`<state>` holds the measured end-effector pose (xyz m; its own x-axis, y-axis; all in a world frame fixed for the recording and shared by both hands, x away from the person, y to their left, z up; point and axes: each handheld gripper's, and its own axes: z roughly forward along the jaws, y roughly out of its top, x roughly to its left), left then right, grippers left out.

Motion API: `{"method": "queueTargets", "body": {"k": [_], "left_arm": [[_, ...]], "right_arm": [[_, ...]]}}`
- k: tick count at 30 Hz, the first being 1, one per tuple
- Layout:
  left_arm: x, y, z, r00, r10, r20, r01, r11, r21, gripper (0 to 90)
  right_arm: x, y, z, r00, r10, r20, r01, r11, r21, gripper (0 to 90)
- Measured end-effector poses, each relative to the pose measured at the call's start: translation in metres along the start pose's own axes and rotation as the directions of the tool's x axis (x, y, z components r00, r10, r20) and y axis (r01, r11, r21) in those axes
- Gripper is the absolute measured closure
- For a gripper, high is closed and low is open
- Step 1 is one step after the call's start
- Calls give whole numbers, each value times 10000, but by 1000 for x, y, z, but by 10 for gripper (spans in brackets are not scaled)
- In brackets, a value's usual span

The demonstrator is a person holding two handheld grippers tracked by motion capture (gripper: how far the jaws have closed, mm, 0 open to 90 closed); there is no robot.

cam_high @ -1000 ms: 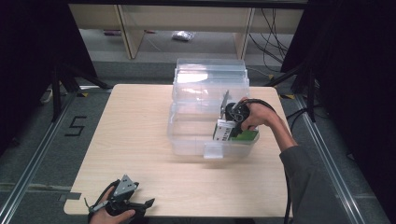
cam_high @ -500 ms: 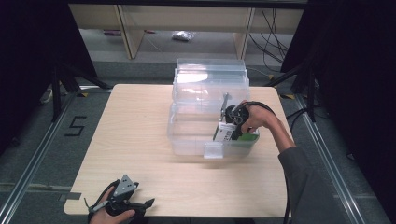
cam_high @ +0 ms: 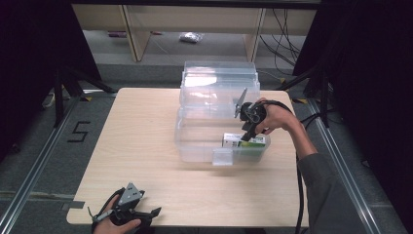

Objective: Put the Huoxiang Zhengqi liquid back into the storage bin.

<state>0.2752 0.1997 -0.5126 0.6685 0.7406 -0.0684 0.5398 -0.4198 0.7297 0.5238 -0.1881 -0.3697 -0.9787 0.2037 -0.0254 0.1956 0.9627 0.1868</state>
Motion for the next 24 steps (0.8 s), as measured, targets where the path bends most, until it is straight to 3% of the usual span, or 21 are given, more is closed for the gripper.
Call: {"method": "queueTargets", "body": {"k": [3, 5, 7, 8, 9, 13, 14, 15, 18, 19, 24], "left_arm": [[0, 0, 0, 9999, -117, -84, 117, 9999, 2, 154], [-1, 0, 1, 9999, -127, -57, 127, 9999, -14, 154], [0, 0, 0, 9999, -84, -68, 84, 9999, 91, 154], [-1, 0, 0, 9999, -173, 4, 173, 9999, 5, 154], [-1, 0, 0, 9999, -173, 4, 173, 9999, 5, 154], [0, 0, 0, 9999, -120, -87, 120, 9999, -7, 154], [0, 0, 0, 9999, -147, -44, 147, 9999, -7, 154], [0, 0, 0, 9999, -137, -13, 137, 9999, -13, 154], [0, 0, -1, 10000, -82, -10, 82, 10000, 40, 154], [-1, 0, 0, 9997, -226, -6, 226, 9997, -94, 154], [0, 0, -1, 9999, -161, -30, 161, 9999, 5, 154]], "right_arm": [[0, -6, -9, 9997, 115, 200, -108, 9994, -323, 494], [1, -7, -11, 9986, 479, 219, -467, 9975, -527, 471], [0, -8, -13, 9984, 354, 439, -329, 9979, -567, 456], [2, -8, -17, 9940, 1016, 400, -979, 9915, -860, 446], [3, -8, -19, 9909, 1253, 483, -1204, 9883, -939, 445], [4, -9, -23, 9878, 1474, 504, -1408, 9831, -1173, 427], [4, -9, -23, 9882, 1403, 614, -1303, 9809, -1441, 412], [7, -9, -23, 9830, 1733, 604, -1636, 9765, -1402, 407], [9, -9, -23, 9820, 1800, 570, -1699, 9742, -1487, 403], [10, -10, -23, 9810, 1844, 595, -1726, 9712, -1644, 403], [13, -13, -27, 9725, 2174, 833, -1968, 9589, -2043, 386]]}}
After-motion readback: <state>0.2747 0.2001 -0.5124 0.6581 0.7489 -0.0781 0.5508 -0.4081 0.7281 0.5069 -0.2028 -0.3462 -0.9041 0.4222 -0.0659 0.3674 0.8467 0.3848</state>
